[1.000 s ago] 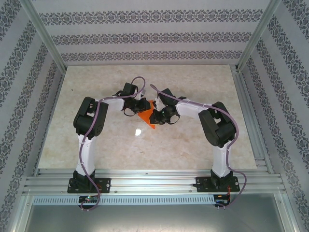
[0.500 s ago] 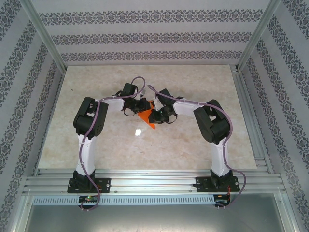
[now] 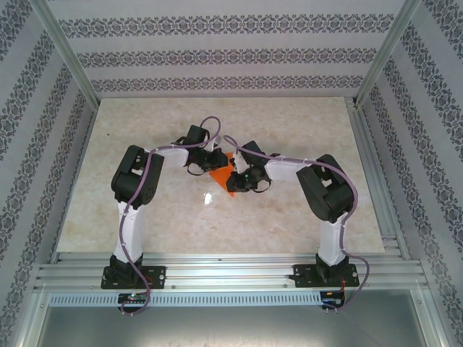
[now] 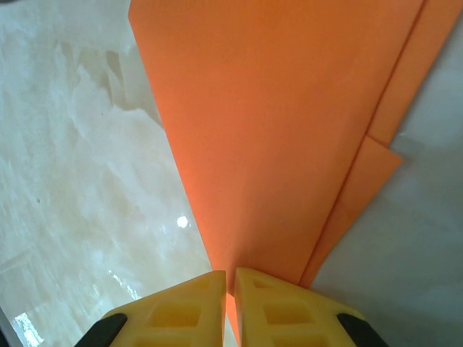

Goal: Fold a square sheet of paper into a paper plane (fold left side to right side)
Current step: Fourth fold the wing at the center of the table.

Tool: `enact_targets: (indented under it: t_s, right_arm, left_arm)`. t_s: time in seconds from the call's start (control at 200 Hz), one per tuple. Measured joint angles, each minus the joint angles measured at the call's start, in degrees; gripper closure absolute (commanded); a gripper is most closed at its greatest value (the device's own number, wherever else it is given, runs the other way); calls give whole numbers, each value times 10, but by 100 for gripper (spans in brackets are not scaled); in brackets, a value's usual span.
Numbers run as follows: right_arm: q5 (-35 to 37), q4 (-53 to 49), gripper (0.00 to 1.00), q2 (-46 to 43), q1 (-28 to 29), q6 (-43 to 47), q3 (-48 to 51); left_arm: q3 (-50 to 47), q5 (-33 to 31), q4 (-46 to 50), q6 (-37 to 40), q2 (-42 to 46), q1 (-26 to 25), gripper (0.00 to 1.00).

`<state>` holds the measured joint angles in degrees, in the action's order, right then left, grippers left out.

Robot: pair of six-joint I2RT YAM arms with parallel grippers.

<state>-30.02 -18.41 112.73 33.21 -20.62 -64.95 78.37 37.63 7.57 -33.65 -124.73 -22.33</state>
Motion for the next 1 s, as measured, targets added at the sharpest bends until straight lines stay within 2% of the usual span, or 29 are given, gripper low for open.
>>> enact_targets:
  t_s: [0.32, 0.48, 0.525, 0.634, 0.759, 0.859, 1.004]
  right_arm:
    - [0, 5, 86, -42, 8, 0, 57]
    - [-2, -41, 84, -61, 9, 4, 67]
    - [-2, -65, 83, -70, 9, 7, 70]
    - [-2, -125, 72, -100, -9, 9, 73]
    - [0, -140, 65, -139, -48, 11, 59]
    - [0, -113, 62, -143, -72, 6, 32]
    - [-19, -35, 59, -108, -78, -27, 10]
  left_arm:
    - [0, 6, 5, 0, 0, 0, 90]
    - [2, 3, 5, 2, 2, 1, 86]
    - [6, 0, 9, 3, 2, 1, 83]
    - [37, -10, 46, 11, 2, 2, 74]
    - [105, -9, 81, 18, 4, 5, 63]
    - [139, -9, 100, 24, 32, 7, 58]
    - [118, -11, 105, 26, 123, 15, 53]
